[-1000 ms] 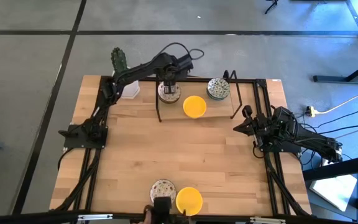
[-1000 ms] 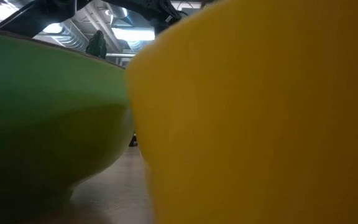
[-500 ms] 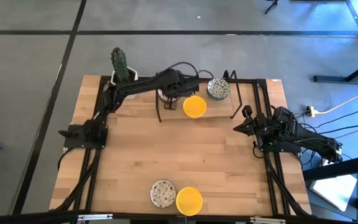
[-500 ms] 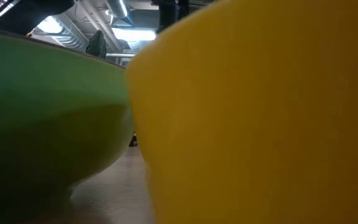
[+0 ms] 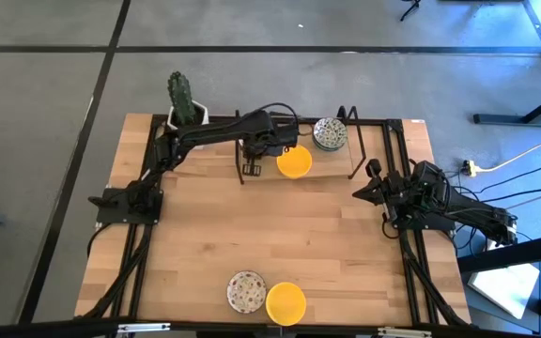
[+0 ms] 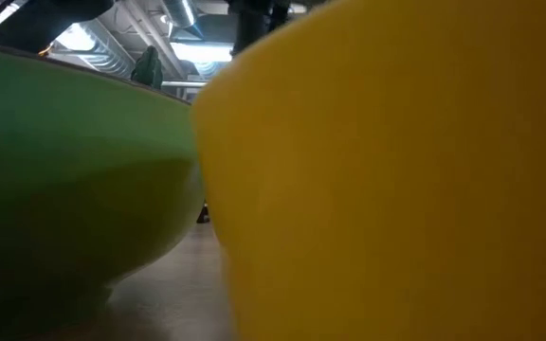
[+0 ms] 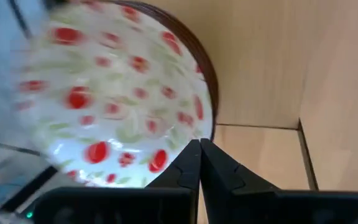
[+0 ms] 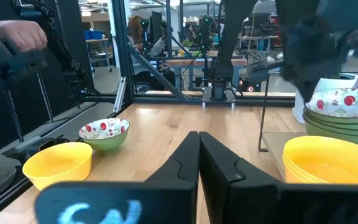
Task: Pick & Place Mini bowls
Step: Stack the green patterned bowl on the green patterned bowl on the shelf
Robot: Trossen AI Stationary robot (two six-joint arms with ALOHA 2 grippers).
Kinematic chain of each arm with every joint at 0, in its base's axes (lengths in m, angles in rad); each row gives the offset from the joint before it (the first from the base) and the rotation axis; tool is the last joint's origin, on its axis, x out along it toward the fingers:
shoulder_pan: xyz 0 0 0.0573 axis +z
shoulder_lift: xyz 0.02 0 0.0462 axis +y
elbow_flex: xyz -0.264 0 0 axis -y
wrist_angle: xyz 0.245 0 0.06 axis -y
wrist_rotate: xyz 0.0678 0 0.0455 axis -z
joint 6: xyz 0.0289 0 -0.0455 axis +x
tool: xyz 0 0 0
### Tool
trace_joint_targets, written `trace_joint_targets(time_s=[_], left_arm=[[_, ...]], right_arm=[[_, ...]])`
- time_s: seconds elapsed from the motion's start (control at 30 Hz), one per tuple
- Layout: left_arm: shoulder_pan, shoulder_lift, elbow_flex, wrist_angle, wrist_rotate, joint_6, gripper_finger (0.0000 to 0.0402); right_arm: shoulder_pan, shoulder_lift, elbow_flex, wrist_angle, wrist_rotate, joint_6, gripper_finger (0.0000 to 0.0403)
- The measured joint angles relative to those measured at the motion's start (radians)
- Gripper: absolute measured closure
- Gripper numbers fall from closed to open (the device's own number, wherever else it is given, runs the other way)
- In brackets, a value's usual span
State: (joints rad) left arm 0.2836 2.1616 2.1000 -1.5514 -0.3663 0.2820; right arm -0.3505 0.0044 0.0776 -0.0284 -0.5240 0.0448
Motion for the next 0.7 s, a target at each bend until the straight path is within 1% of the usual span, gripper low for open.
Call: trace_joint_targets(time_s=[0.07, 0.2, 0.33, 0.43, 0.5, 0.57, 0.6, 0.63, 0.7], left_arm=[[0.001, 0.000, -0.034, 0.002, 0.010, 0.008, 0.0399], [0.002, 0.001, -0.084, 0.021, -0.023, 0.027, 0.0400], [0.002, -0.003, -0.078, 0.037, -0.033, 0.059, 0.0399], [-0.002, -0.016, -0.028, 0.048, -0.070, 0.073, 0.0400], [0.000, -0.037, -0.009, 0.103, -0.141, 0.082, 0.0399], [0.016, -0.056, -0.008, 0.206, -0.223, 0.088, 0.0399], [0.029, -0.060, -0.008, 0.243, -0.246, 0.085, 0.0400], [0.044, -0.064, -0.008, 0.271, -0.245, 0.081, 0.0400], [0.076, -0.068, -0.008, 0.277, -0.201, 0.070, 0.0400]], right_arm=[[0.000, 0.000, 0.000, 0.000, 0.000, 0.000, 0.0391], [0.000, 0.000, 0.000, 0.000, 0.000, 0.000, 0.0391], [0.000, 0.000, 0.000, 0.000, 0.000, 0.000, 0.0391], [0.000, 0.000, 0.000, 0.000, 0.000, -0.001, 0.0391], [0.000, 0.000, 0.000, 0.000, 0.000, -0.002, 0.0391], [0.000, 0.000, 0.000, 0.000, 0.000, -0.002, 0.0391], [0.000, 0.000, 0.000, 0.000, 0.000, -0.002, 0.0391], [0.000, 0.000, 0.000, 0.000, 0.000, 0.001, 0.0391], [0.000, 0.000, 0.000, 0.000, 0.000, 0.003, 0.0391]])
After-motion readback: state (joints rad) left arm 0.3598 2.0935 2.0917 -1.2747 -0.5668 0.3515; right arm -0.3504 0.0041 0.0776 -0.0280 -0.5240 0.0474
